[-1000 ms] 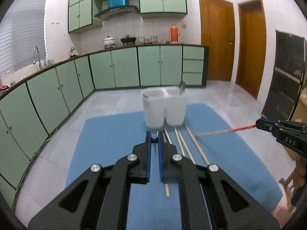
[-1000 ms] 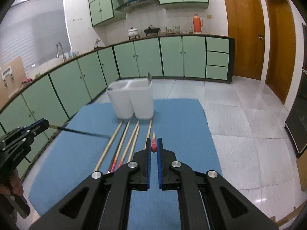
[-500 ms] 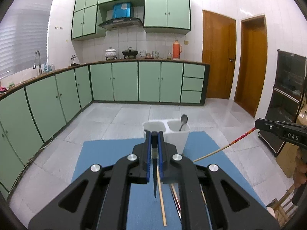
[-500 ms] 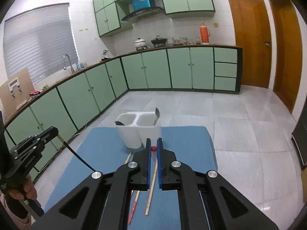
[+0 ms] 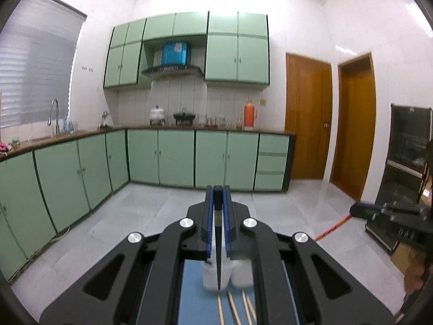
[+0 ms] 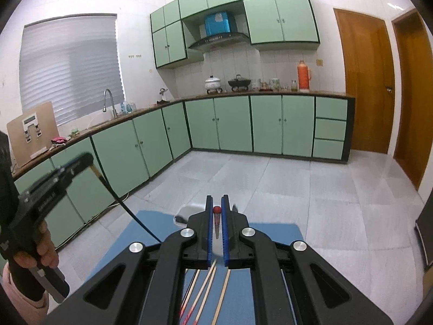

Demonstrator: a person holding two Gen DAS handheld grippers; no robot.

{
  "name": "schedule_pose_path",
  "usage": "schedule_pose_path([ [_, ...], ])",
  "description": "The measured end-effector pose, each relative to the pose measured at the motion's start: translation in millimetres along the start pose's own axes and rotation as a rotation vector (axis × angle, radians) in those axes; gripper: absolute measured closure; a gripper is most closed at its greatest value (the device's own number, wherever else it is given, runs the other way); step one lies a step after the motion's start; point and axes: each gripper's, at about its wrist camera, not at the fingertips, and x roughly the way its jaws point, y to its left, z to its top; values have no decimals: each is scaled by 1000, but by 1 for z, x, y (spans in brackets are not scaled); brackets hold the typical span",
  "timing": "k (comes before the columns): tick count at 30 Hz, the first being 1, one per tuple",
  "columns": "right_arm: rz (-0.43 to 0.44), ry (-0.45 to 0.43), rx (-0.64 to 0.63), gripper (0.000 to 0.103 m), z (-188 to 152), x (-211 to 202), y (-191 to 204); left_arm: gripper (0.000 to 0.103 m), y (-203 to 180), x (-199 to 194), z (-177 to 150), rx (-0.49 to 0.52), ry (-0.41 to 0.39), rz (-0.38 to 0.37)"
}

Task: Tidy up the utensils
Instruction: 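Carry both chopsticks to the white holder and release them into its compartments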

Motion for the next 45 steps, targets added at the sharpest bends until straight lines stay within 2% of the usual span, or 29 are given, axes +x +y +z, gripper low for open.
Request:
schedule_pose_path([
  [6, -11, -5, -15, 97, 23, 30, 0, 97, -12, 31, 23, -8, -80, -4],
  [10, -28, 41, -33, 97, 25, 64, 1, 97, -18, 65, 16, -3, -81, -4],
  [19, -34, 167, -67, 97, 2, 131, 7, 97, -16, 136, -34, 23, 72, -15],
  [30, 5, 233, -66, 96, -25, 153, 7, 95, 10, 153, -70, -8, 197, -20],
  [31, 5, 229, -64, 94, -26, 151, 8, 85, 12, 152, -71, -12, 201, -22],
  [32, 5, 222, -57, 84, -27, 147, 6, 66, 13, 149, -72, -18, 205, -22],
  [33, 3, 208, -52, 74, -28, 143, 5, 58, 14, 144, -72, -25, 204, -24],
  [34, -8, 186, -48, 68, -29, 137, 4, 53, 17, 134, -72, -36, 186, -29],
  [35, -27, 163, -49, 57, -30, 130, 3, 50, 19, 130, -72, -38, 178, -31],
  [36, -39, 150, -52, 51, -30, 126, 2, 47, 20, 124, -72, -37, 173, -33],
  [37, -55, 135, -56, 49, -33, 118, 1, 39, 22, 116, -72, -37, 166, -31],
  [39, -77, 120, -60, 45, -39, 107, -1, 35, 24, 102, -74, -37, 150, -24],
  [41, -98, 103, -52, 40, -49, 93, -3, 26, 24, 84, -78, -27, 140, -13],
  [45, -125, 88, -28, 30, -77, 68, -5, 17, 22, 51, -94, -6, 149, 11],
])
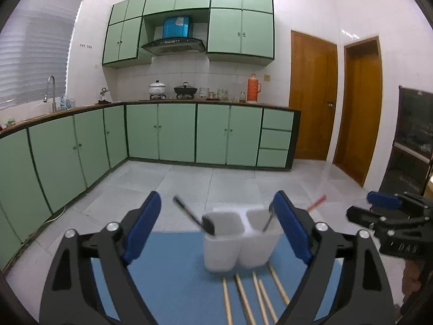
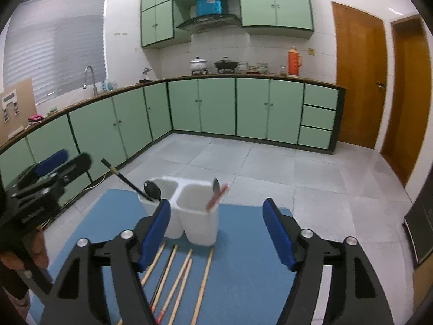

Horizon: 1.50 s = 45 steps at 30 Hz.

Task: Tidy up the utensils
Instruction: 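Carry both chopsticks to the white holder and release them into its compartments, then move both open tools back to the remaining chopsticks on the mat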

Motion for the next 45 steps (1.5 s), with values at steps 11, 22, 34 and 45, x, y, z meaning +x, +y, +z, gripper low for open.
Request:
schedule_pose_path([
  [11, -39, 85, 101, 11, -98, -25, -1, 13, -2, -43, -83, 56, 205, 49],
  [22, -62, 212, 89, 16, -173, -20, 13, 13, 3, -59, -152, 63, 373, 72],
  [34, -42, 317, 12, 68, -201, 2, 32, 13, 0, -62, -185, 57, 453, 53],
  [45, -53, 353, 18, 81, -208, 20, 35, 21, -2, -50, -196, 23, 499, 36],
])
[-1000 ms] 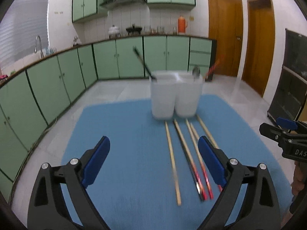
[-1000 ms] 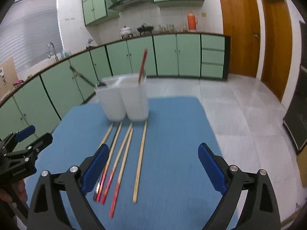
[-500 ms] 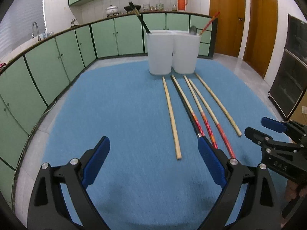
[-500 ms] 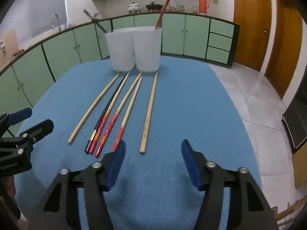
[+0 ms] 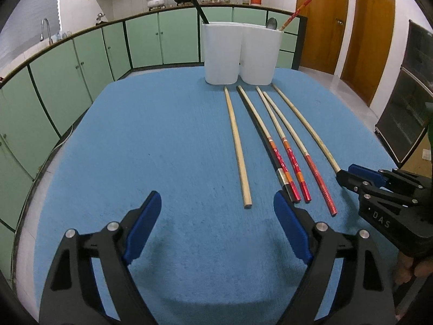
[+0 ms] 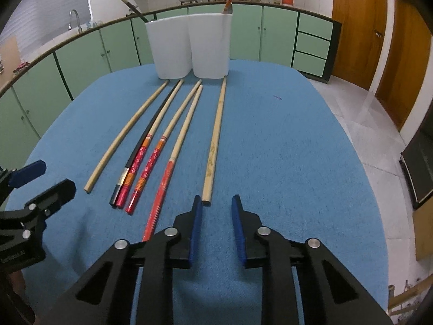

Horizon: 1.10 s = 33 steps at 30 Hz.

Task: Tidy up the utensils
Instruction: 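Move both open tools back to the remaining chopsticks on the mat, then grasp a plain wooden chopstick with each tool at its tip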

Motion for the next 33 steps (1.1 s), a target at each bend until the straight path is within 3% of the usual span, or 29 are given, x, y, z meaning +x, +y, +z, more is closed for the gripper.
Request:
schedule_pose_path([
  [6, 11, -5, 6, 83, 1, 2, 0, 36, -7, 10, -1, 3, 26, -8],
  [8, 19, -6, 13, 83, 1, 2, -2, 47, -9, 15, -2, 4, 42, -17],
  [15, 22, -6, 16, 83, 0, 2, -2, 59, -15, 25, -2, -8, 68, -34],
  [18, 28, -5, 21, 83, 1, 3, -2, 76, -18, 25, -2, -6, 67, -31],
  [20, 47, -4, 37, 83, 1, 3, -5, 96, -20, 26, -1, 3, 70, -46],
  [25, 47, -4, 38, 86, 2, 3, -4, 97, -21, 25, -1, -5, 69, -42],
  [27, 58, 0, 35, 99, 3, 4, -4, 97, -21, 23, -1, -7, 68, -39],
  [33, 68, 9, 58, 100, 5, -7, -9, 97, -25, -1, 4, 47, 12, -5],
])
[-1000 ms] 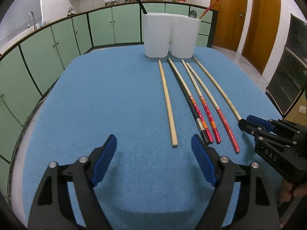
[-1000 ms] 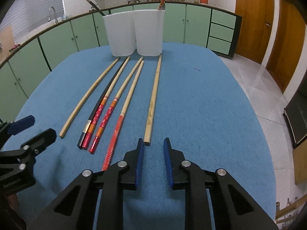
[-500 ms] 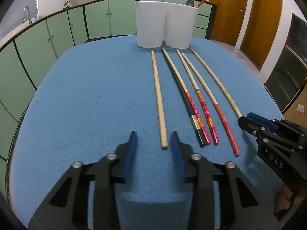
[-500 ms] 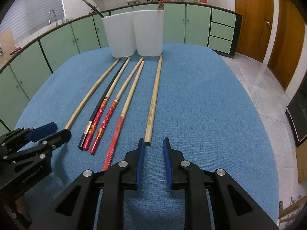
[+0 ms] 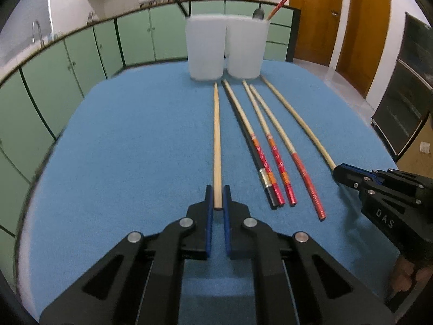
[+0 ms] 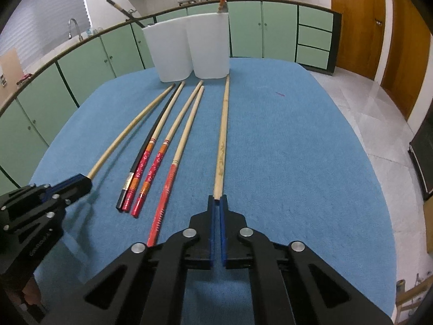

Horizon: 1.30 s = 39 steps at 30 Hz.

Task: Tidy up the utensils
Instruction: 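Grasp a plain wooden chopstick with each tool at its tip, then lift both wooden chopsticks and carry them toward the white holder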

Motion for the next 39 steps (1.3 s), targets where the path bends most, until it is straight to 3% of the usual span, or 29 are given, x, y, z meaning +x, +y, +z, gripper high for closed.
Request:
schedule_pose_path([
  [11, -12, -154, -23, 103, 33, -72, -10, 97, 1, -65, 36, 41, -188, 19],
  [16, 31, -146, 14, 103, 38, -75, -17, 97, 2, -79, 49, 33, -243, 11],
  [21, 55, -46, 28, 95, 15, -43, -14, 97, 4, -70, 46, 32, -204, 8],
  [26, 53, 34, 59, 94, -1, -11, -19, 97, 11, -48, 33, 3, -147, 3],
  [30, 41, 43, 54, 84, -5, -1, -20, 97, 14, -41, 29, -5, -133, 1],
  [39, -24, 18, -16, 86, -1, 9, -13, 97, 12, -37, 21, -11, -126, 0],
])
